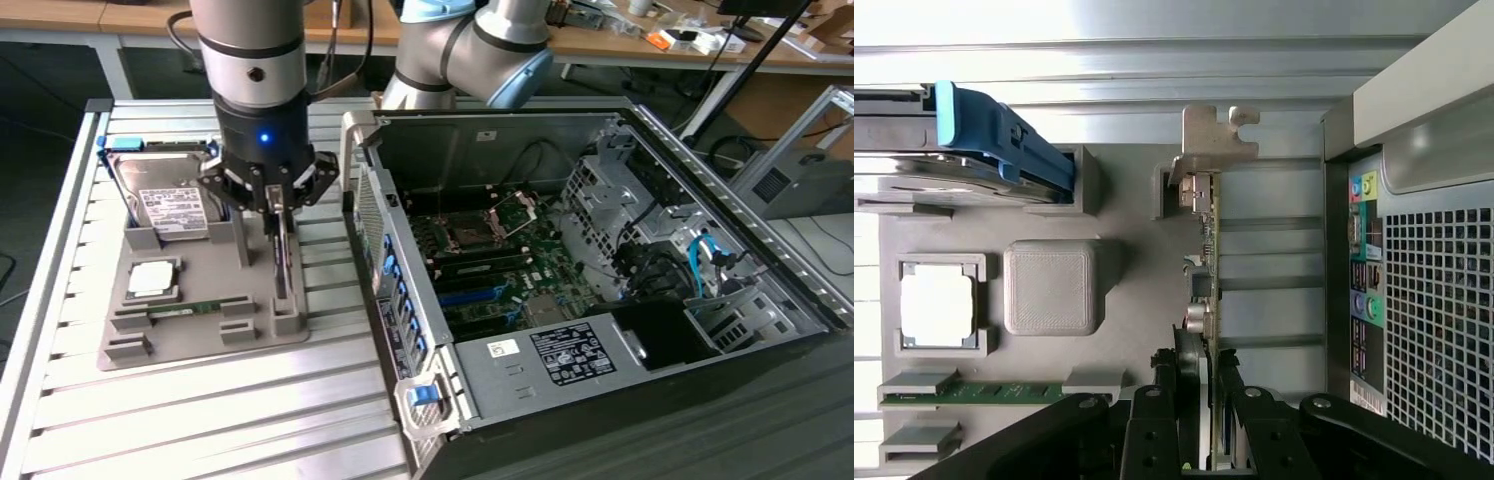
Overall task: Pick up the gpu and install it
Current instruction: 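Pick up the gpu and move the gpu toward the slot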
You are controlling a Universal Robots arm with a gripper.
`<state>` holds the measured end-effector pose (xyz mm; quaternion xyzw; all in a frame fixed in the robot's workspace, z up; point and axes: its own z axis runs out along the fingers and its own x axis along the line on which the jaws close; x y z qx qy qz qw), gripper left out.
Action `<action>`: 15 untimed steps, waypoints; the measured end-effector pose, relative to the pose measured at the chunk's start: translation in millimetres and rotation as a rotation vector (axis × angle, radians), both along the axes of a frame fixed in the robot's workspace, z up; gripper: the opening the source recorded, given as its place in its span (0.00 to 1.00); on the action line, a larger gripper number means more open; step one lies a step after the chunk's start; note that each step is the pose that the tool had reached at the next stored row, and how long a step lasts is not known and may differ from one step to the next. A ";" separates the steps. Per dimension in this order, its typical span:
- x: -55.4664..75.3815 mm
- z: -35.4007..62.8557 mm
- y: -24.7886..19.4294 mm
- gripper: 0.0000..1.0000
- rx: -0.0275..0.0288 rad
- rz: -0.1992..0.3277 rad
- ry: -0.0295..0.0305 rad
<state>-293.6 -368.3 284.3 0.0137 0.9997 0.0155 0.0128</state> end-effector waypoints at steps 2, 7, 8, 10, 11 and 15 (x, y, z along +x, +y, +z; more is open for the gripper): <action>0.0 1.9 0.0 0.27 0.0000 0.000 0.0000; 0.0 7.3 0.0 0.27 0.0000 0.000 0.0000; 0.0 8.1 0.0 0.27 0.0000 0.000 0.0000; 0.0 9.6 0.0 0.27 0.0000 0.000 0.0000; 0.0 10.7 0.0 0.27 0.0000 0.000 0.0000; 0.0 14.8 0.0 0.27 -0.0001 0.000 0.0000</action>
